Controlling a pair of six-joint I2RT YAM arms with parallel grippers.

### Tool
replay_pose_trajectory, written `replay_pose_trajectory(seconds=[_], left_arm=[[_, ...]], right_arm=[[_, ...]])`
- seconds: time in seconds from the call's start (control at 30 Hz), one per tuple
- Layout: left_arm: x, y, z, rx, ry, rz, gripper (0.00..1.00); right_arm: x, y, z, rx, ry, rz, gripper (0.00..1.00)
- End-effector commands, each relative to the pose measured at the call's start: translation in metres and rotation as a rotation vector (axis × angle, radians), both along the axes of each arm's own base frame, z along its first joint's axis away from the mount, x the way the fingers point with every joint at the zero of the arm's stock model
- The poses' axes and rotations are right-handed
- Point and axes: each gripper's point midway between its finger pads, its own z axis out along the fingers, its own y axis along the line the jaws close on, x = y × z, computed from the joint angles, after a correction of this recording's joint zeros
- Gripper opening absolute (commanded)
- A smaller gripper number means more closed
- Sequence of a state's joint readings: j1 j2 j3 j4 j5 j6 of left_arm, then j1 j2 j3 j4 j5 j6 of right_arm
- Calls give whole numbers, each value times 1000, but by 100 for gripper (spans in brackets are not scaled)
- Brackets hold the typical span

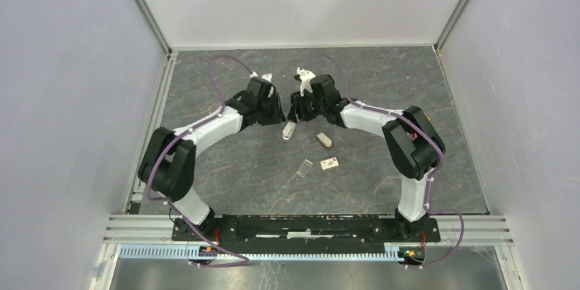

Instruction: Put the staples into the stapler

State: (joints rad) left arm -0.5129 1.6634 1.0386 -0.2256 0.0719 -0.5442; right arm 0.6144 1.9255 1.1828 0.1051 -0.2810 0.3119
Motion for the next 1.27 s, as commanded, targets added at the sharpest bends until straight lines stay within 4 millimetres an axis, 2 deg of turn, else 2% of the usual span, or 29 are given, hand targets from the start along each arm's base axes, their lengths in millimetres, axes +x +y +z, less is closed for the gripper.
replay_pose_trajectory(seconds=[0.0,0.1,0.13,0.17,0.23,0.27,0.3,0.33,0.4,0.47,0.53,0.67,0.83,1.03,1.23], left_arm=[[25,19,105,63,-235,28,42],[19,27,156,66,-341,2,49],[15,30,174,59,-379,-5,51],[10,32,186,52,-408,-17,53],[-4,36,213,22,-471,-39,59],[-13,38,226,2,-502,-53,64],[-22,41,237,-19,-533,-65,91],[-29,43,246,-30,-558,-74,100],[-50,47,265,-77,-611,-104,100],[-67,51,275,-108,-654,-123,100],[-82,53,280,-136,-680,-152,100],[-110,56,285,-187,-700,-204,100],[-134,62,278,-221,-696,-220,100],[-142,71,258,-228,-690,-184,100],[-144,72,257,-228,-686,-181,100]], right_arm=[[20,-18,90,-29,-176,-24,52],[10,-39,123,-54,-237,-55,67],[4,-46,130,-64,-250,-62,77],[-3,-54,142,-62,-273,-68,98],[-20,-74,157,-74,-311,-101,98],[-28,-87,166,-83,-333,-128,98],[-35,-98,170,-93,-349,-157,98],[-44,-108,179,-87,-371,-176,98],[-58,-133,188,-98,-409,-249,98],[-73,-150,195,-86,-437,-287,98],[-88,-167,203,-64,-457,-337,98],[-110,-187,207,-31,-477,-381,98],[-129,-207,201,-4,-475,-446,98],[-137,-211,203,44,-495,-460,98],[-136,-211,201,35,-483,-462,98]])
